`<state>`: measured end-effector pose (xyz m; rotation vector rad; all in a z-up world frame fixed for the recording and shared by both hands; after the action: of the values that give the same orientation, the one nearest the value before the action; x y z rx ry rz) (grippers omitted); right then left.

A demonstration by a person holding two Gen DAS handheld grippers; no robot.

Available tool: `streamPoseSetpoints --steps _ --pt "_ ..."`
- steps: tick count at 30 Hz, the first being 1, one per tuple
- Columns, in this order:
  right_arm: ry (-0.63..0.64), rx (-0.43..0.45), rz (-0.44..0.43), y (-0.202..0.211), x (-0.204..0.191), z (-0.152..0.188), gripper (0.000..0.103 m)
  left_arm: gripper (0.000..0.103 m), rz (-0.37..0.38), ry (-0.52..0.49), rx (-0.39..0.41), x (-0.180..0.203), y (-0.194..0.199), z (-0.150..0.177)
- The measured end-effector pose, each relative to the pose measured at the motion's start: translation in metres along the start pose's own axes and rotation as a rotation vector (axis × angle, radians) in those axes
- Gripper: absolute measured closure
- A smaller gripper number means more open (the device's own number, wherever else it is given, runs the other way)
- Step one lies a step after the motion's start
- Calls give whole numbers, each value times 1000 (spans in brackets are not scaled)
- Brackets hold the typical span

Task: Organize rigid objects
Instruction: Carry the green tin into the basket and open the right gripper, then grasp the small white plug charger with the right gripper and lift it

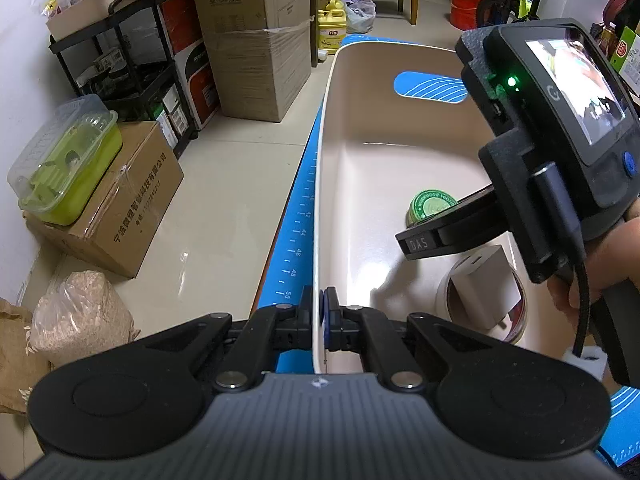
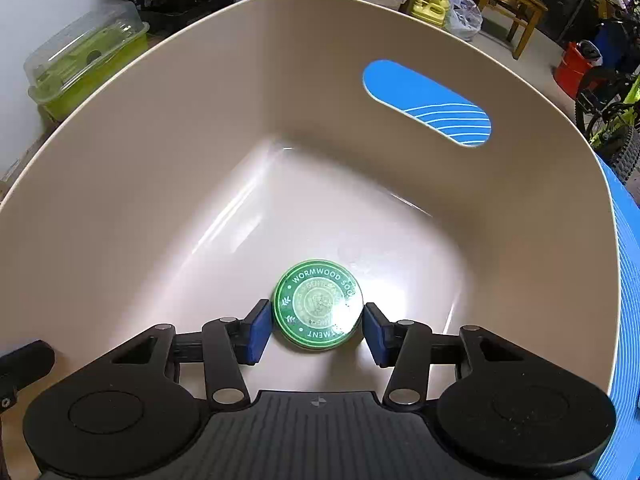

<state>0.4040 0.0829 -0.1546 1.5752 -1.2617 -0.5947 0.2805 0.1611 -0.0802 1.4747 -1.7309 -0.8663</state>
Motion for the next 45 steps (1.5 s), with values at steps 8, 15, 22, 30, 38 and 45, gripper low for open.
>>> streamPoseSetpoints --steps 8,15,22,30,38,45 --pt "-26 102 -41 38 14 0 31 98 -1 2 0 -1 -1 0" --pt "-78 268 -41 102 56 16 29 98 -1 4 -1 -1 -2 -1" --pt "-128 374 57 146 119 44 28 98 -1 6 -1 -1 -2 -1" --pt "-239 318 147 123 174 105 29 98 -1 6 -1 -1 -2 -1" --pt "-274 293 121 83 175 118 36 97 -4 4 -1 -3 -1 -1" --pt "-270 260 65 54 158 123 42 97 -7 1 -2 -5 0 0"
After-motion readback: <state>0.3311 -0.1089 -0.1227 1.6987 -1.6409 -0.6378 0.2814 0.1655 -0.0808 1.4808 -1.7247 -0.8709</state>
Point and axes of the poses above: each gripper's, at about its wrist camera, not at the fingertips, and y roughly against the way its jaws point, x to its right, z to its underside, the point moved 7 cm from there along -y, roughly the way its jaws point, and after that the axes turned 8 degrees about z, right-handed, at the moved point
